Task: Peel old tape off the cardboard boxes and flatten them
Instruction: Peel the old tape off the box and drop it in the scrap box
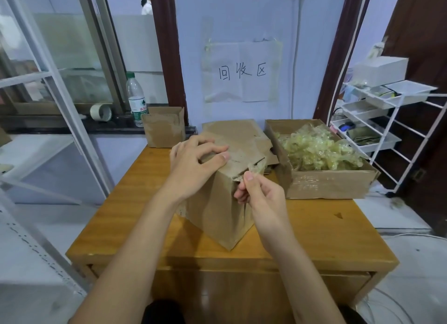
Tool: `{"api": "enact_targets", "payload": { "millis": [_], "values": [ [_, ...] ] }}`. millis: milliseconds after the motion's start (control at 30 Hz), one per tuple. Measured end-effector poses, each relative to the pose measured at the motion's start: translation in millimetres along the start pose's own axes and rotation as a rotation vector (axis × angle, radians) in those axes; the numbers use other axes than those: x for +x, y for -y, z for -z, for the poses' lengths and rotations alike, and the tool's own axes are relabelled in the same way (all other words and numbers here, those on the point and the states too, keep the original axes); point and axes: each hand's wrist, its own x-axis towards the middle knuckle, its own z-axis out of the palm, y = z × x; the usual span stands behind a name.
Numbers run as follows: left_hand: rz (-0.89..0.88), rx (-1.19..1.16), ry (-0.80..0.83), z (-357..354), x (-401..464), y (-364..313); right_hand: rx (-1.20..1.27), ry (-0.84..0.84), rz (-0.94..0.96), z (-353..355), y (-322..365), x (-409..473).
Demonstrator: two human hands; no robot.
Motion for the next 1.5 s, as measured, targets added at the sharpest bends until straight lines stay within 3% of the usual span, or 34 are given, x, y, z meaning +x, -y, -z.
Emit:
{"api": "enact_targets", "payload": {
  "millis": [367, 567, 733, 900, 1100, 1200, 1300, 1500],
  "values": [
    [-0.001, 0.026, -0.025, 2.9, -7.2, 1.0, 0.103, 0.114, -0.014, 10.3, -11.4, 0.3],
    [0.016, 0.036, -0.02, 2.9, -7.3, -1.2, 0.13, 0.034, -0.083, 2.5, -1.6, -4.7],
    [-0.005, 0.045, -0.032, 3.0, -10.1, -0.7, -0.117, 0.04, 0.039, -3.5, 9.7, -15.3],
    [0.005, 0.04, -0.024, 4.2, -12.6, -1.8, -0.158, -0.033, 0.06, -8.6, 11.0, -15.5],
    [0.008, 0.039, -0.023, 4.8, -13.1, -3.8, -0.266, 0.044, 0.11, -1.8, 5.8, -17.2],
    [0.026, 0.025, -0.015, 6.5, -13.4, -2.6, -0.227, 0.099, 0.149, 4.1, 4.5, -13.3],
    [0.02, 0.027, -0.002, 7.1, -13.7, -2.2, -0.144, 0.052, 0.159, 8.9, 6.8, -6.4],
    [0.005, 0.018, -0.006, 5.3, -13.5, -1.8, -0.178, 0.149, 0.062, 5.9, 6.8, -10.4]
  ]
}}
